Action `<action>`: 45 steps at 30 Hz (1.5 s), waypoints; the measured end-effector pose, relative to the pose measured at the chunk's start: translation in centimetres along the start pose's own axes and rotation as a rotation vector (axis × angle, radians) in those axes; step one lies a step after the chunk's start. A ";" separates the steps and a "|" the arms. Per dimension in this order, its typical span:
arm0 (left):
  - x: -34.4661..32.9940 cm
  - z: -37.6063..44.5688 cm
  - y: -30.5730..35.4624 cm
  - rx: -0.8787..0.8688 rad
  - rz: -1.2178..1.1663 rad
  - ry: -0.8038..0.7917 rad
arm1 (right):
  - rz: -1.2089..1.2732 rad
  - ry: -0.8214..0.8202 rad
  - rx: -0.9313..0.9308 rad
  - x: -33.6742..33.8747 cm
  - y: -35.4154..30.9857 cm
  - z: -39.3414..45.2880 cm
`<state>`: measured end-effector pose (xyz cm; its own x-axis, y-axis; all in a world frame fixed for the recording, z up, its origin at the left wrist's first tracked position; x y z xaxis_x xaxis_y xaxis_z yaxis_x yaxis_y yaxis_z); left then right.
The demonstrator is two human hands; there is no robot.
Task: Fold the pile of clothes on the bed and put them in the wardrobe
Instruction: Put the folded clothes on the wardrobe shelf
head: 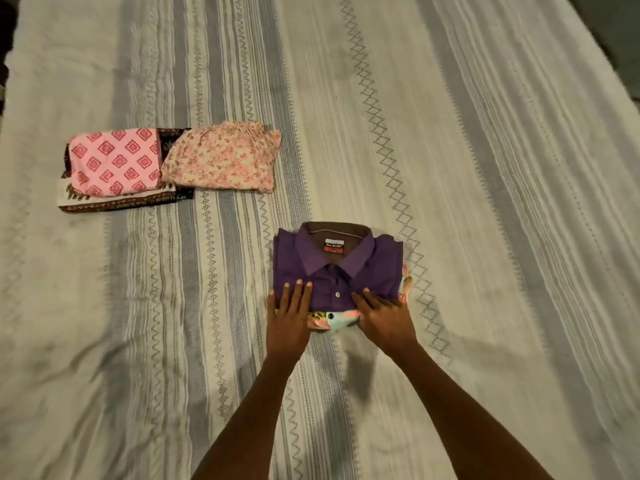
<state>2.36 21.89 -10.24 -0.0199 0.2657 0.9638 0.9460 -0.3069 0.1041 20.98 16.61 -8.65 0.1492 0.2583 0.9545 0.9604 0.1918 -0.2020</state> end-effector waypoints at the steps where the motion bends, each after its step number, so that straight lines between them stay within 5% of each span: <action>1: -0.2 -1.5 0.0 -0.013 0.002 0.008 | 0.010 0.004 -0.016 -0.4 -0.7 -1.7; 5: 1.3 -5.9 0.5 -0.065 0.019 0.063 | 0.040 -0.009 -0.092 -1.3 -3.0 -7.2; 10: 2.4 -12.5 2.3 -0.110 0.010 -0.058 | 0.082 -0.040 -0.253 -2.0 -4.9 -13.7; 18: 5.6 -22.6 3.5 -0.141 -0.017 -0.080 | 0.095 0.025 -0.234 1.0 -8.7 -23.0; 28: 12.0 -31.3 6.4 -0.525 0.020 -0.010 | 0.096 0.094 -0.486 7.3 -16.7 -37.0; 35: 14.4 -36.6 15.2 -0.861 0.030 -0.035 | 0.064 0.248 -0.814 11.6 -20.7 -50.1; 45: 17.6 -53.4 36.4 -1.408 0.111 0.058 | -0.067 0.517 -1.377 15.6 -25.2 -75.3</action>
<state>19.16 -33.45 23.58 -0.0132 0.1539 0.9880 -0.1658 -0.9747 0.1496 16.78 -55.52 27.85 -0.1222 -0.1306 0.9839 0.3863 -0.9194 -0.0740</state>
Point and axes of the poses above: each hand's wrist, its own z-axis towards the middle knuckle, its own x-axis out of the back of the hand, y = z × x, the point moved 7 cm from there along z, towards the middle knuckle, and after that the axes turned 12 degrees about x, right-handed, at the moved point
